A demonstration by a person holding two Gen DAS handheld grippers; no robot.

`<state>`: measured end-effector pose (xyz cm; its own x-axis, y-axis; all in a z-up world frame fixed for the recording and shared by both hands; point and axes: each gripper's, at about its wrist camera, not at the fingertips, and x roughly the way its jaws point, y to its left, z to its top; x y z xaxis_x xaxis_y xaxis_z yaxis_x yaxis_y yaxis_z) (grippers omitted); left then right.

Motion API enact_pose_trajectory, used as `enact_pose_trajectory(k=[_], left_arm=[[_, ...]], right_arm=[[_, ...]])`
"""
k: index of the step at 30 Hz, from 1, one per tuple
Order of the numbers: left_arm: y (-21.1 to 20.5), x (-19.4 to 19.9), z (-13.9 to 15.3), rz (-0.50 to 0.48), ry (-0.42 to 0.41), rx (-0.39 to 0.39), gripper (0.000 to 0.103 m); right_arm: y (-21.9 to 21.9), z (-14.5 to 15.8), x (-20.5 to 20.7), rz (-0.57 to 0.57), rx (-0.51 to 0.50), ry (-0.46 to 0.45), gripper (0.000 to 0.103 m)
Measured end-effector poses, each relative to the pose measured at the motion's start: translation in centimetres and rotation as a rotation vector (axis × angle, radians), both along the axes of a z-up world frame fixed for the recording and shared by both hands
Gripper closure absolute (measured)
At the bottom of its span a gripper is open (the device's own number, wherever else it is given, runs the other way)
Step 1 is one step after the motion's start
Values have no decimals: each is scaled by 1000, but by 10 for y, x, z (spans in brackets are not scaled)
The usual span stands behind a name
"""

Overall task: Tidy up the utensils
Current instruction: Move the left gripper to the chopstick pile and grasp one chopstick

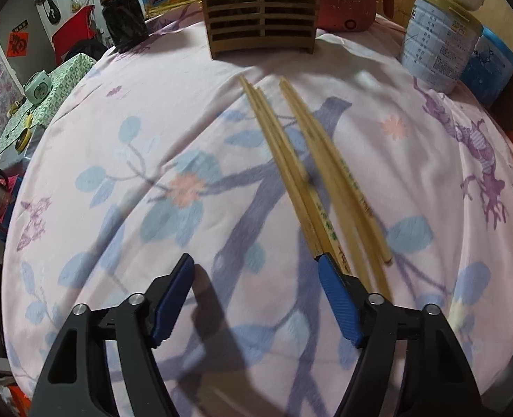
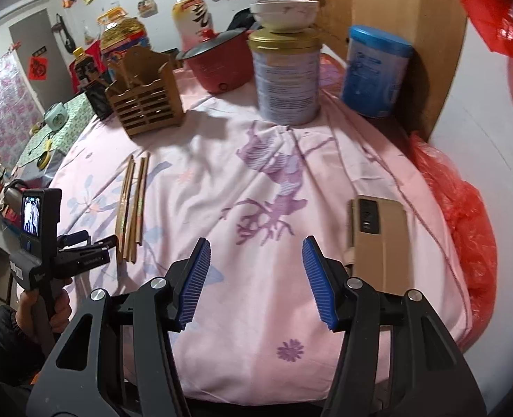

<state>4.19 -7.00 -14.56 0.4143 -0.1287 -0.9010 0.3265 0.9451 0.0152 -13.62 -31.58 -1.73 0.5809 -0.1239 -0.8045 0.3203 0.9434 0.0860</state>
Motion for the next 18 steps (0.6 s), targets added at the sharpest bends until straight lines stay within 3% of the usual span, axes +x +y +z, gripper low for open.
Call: enact_pose_trajectory(k=[12, 15, 16, 18], left_arm=[[-6, 5, 0, 23, -22, -17, 35], [-8, 10, 3, 23, -45, -27, 69], [-8, 11, 4, 7, -37, -39, 95], [-5, 12, 6, 2, -19, -66, 97]], right_arm=[[16, -2, 9, 61, -19, 13, 48], [22, 0, 10, 72, -33, 8, 48], [23, 1, 10, 74, -33, 3, 48], [26, 2, 13, 84, -28, -8, 48]])
